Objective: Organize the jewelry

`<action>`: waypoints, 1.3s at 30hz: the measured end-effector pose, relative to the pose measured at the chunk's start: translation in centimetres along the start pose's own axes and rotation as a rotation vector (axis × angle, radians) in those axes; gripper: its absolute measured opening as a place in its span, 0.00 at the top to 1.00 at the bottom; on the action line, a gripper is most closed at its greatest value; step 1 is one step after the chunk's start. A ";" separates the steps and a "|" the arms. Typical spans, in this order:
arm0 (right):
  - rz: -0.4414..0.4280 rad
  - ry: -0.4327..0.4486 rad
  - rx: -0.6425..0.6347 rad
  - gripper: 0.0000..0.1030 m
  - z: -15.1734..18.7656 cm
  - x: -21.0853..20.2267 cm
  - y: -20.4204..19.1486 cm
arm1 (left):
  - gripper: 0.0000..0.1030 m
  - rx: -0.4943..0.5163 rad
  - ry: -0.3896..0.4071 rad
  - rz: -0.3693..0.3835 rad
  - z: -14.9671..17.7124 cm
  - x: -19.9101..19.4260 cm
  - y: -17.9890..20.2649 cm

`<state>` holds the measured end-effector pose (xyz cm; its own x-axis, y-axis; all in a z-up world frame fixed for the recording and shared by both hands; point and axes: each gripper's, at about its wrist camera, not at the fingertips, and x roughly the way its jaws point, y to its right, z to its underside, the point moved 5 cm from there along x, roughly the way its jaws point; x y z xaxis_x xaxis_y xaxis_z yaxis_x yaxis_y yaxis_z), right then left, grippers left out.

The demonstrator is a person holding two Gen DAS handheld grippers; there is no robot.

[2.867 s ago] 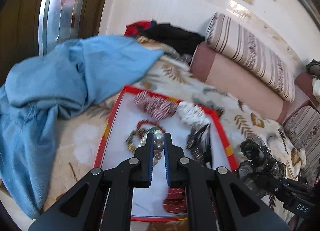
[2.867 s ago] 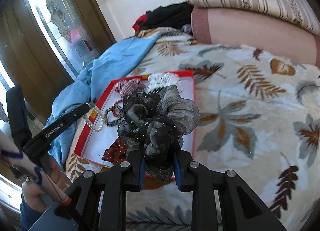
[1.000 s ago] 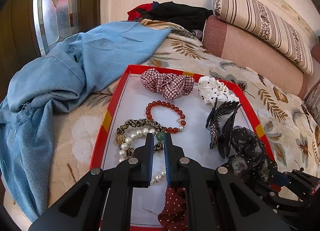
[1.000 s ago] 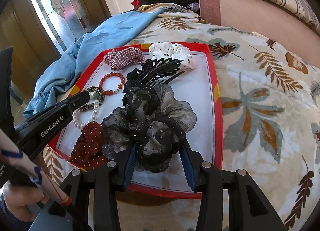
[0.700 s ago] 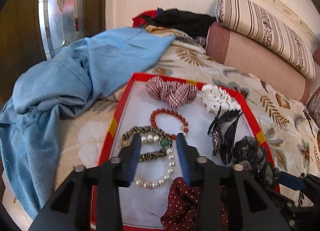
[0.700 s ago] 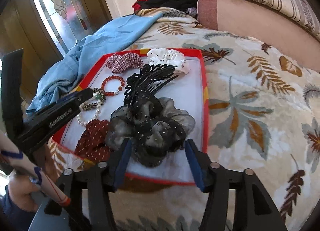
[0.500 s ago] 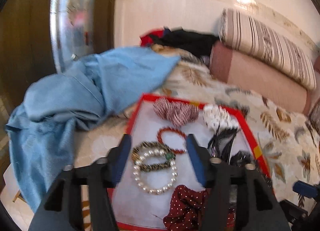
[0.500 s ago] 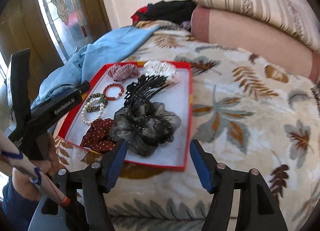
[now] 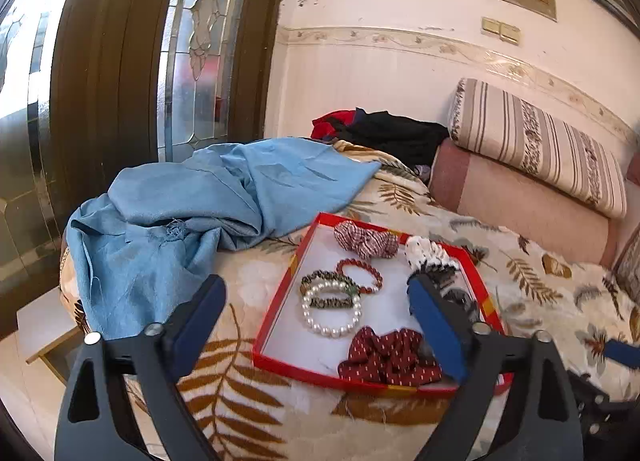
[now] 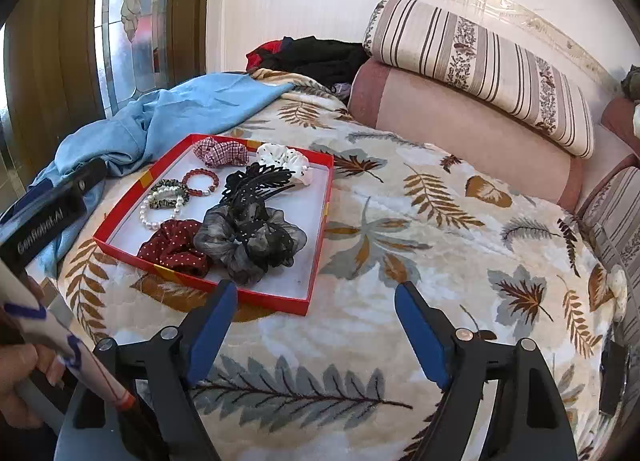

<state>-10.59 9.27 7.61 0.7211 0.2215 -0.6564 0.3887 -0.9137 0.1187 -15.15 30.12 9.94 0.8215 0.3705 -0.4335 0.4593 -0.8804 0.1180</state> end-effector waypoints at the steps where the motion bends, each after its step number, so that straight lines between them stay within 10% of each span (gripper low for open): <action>1: 0.004 0.006 -0.005 0.17 0.0 -0.2 -0.1 | 0.07 0.012 -0.004 0.002 0.3 -0.1 0.2; 22: 0.014 0.000 -0.012 0.16 1.0 -1.0 -0.6 | 0.00 0.076 -0.010 -0.071 0.6 0.0 0.5; 39: 0.031 -0.007 -0.007 0.15 1.3 -0.9 0.0 | 0.00 0.126 -0.001 -0.320 0.0 0.0 1.1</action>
<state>-11.97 8.57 7.19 0.7291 0.1904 -0.6574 0.3701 -0.9177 0.1446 -14.65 29.15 10.09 0.6420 0.6338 -0.4315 0.6484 -0.7491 -0.1356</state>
